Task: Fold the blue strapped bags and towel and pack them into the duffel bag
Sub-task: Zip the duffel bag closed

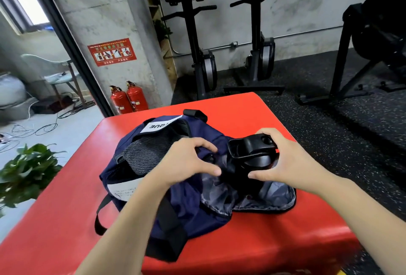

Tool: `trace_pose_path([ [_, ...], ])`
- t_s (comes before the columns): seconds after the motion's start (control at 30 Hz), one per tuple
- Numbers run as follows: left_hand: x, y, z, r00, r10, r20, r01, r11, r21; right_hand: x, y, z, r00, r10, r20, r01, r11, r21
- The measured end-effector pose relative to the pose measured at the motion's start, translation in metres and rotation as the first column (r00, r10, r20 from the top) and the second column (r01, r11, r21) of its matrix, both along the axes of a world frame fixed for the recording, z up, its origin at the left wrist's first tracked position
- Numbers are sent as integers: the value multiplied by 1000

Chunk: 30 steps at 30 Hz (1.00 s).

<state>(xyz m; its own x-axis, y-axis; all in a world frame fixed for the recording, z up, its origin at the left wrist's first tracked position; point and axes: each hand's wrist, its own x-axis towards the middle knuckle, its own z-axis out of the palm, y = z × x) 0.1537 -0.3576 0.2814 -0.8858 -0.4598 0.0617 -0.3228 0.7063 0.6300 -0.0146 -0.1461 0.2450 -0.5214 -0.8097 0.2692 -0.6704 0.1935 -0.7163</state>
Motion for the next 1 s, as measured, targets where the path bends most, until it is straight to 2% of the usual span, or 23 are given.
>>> trace_pose_path([
  [0.13, -6, -11, 46, 997, -35, -67, 46, 983, 175, 12, -14, 5, 999, 34, -30, -35, 998, -54],
  [0.33, -12, -16, 103, 986, -71, -149, 116, 940, 320, 32, -40, 12, 991, 21, -134, -30, 998, -63],
  [0.4, -11, -18, 110, 984, -85, -156, 138, 917, 373, 37, -48, 10, 996, 29, -86, -38, 994, -106],
  [0.5, -9, -18, 116, 979, -94, -180, 160, 903, 400, 41, -63, 5, 998, 59, 18, -57, 991, -124],
  [0.63, -7, -19, 121, 970, -110, -217, 190, 901, 390, 46, -81, -1, 996, 89, -12, -90, 995, -33],
  [0.7, -7, -19, 123, 967, -115, -229, 198, 902, 383, 48, -87, -3, 992, 124, -1, -124, 990, -69],
  [0.83, -8, -13, 126, 961, -158, -225, 239, 885, 399, 54, -99, 0, 944, 302, 134, -267, 936, -228],
  [0.9, -7, -10, 126, 957, -176, -231, 258, 879, 401, 57, -108, -4, 944, 305, 127, -264, 928, -262],
  [1.0, -5, -9, 126, 953, -194, -235, 277, 871, 406, 60, -125, -18, 955, 245, 166, -207, 953, -221],
])
